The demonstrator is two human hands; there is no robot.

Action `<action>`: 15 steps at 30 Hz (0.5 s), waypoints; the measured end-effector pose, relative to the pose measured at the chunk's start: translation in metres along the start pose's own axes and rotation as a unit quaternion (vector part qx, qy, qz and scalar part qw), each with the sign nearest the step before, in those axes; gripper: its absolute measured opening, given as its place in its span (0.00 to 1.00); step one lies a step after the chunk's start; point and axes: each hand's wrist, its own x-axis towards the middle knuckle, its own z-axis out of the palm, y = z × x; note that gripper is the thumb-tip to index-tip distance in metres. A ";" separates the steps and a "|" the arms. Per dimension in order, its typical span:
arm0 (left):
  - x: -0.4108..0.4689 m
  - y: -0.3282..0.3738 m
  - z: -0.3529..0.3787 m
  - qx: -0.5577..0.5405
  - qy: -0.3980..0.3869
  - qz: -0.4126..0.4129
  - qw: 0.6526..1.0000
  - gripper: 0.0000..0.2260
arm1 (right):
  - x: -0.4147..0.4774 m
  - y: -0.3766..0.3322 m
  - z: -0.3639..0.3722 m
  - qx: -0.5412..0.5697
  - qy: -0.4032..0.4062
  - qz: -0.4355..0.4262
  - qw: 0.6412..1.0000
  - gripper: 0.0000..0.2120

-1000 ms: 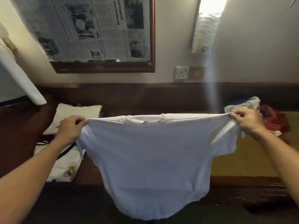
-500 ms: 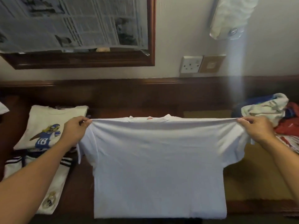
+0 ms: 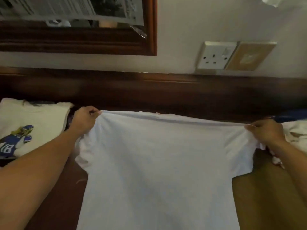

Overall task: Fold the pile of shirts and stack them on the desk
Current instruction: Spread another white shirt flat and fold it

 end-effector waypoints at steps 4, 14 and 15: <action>0.014 -0.010 0.046 0.034 -0.031 -0.037 0.998 0.08 | 0.021 0.015 0.032 -0.055 -0.023 0.033 0.998 0.17; -0.020 0.044 0.116 0.152 -0.008 0.221 0.963 0.17 | 0.019 -0.043 0.108 -0.158 0.048 -0.210 0.964 0.15; -0.018 0.055 0.123 0.127 -0.032 0.197 0.972 0.17 | 0.017 -0.056 0.117 -0.135 0.024 -0.215 0.967 0.17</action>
